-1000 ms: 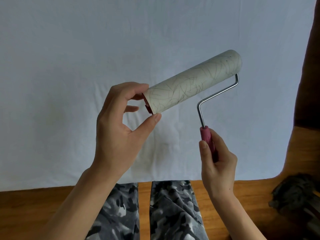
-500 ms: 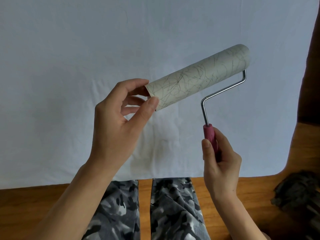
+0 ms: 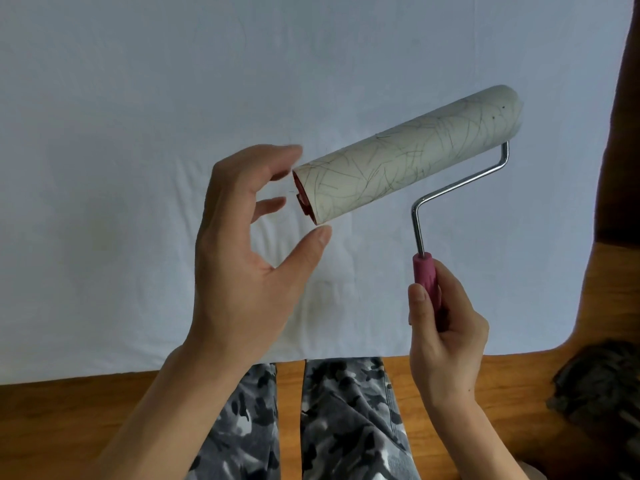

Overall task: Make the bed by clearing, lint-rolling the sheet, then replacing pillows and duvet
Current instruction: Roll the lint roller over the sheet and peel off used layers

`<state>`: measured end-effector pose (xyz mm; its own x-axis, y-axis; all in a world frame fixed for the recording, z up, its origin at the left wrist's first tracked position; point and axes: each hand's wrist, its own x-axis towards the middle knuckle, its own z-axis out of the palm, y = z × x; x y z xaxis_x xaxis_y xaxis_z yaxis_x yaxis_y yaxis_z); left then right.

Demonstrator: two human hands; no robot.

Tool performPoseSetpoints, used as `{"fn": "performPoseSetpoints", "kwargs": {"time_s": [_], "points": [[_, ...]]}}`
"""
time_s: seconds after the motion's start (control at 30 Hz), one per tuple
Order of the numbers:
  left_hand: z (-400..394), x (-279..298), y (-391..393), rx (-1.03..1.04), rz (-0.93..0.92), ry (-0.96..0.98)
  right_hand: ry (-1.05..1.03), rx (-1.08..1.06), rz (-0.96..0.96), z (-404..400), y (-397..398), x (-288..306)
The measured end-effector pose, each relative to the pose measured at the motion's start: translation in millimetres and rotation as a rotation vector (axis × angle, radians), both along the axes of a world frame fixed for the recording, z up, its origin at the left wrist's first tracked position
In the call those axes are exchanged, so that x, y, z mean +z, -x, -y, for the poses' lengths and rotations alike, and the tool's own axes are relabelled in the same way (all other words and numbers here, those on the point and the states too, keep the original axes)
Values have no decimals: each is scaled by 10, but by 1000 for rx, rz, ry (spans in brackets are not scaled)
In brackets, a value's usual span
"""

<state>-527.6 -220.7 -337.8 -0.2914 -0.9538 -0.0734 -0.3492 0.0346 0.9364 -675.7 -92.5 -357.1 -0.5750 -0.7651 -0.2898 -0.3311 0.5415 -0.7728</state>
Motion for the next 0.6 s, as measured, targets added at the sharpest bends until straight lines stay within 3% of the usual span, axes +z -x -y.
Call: {"fn": "performPoseSetpoints", "kwargs": {"time_s": [0.17,0.43,0.6], "points": [[76,64,67,63,-17,-242,13,-4,-4,17,-5,-3],[72,-10,48,-26,42,-82,6,-18,-9,-4,-2,-35],[67,-2,50,-8,33,-113,-1,-4,-15,-20,-1,-58]]}}
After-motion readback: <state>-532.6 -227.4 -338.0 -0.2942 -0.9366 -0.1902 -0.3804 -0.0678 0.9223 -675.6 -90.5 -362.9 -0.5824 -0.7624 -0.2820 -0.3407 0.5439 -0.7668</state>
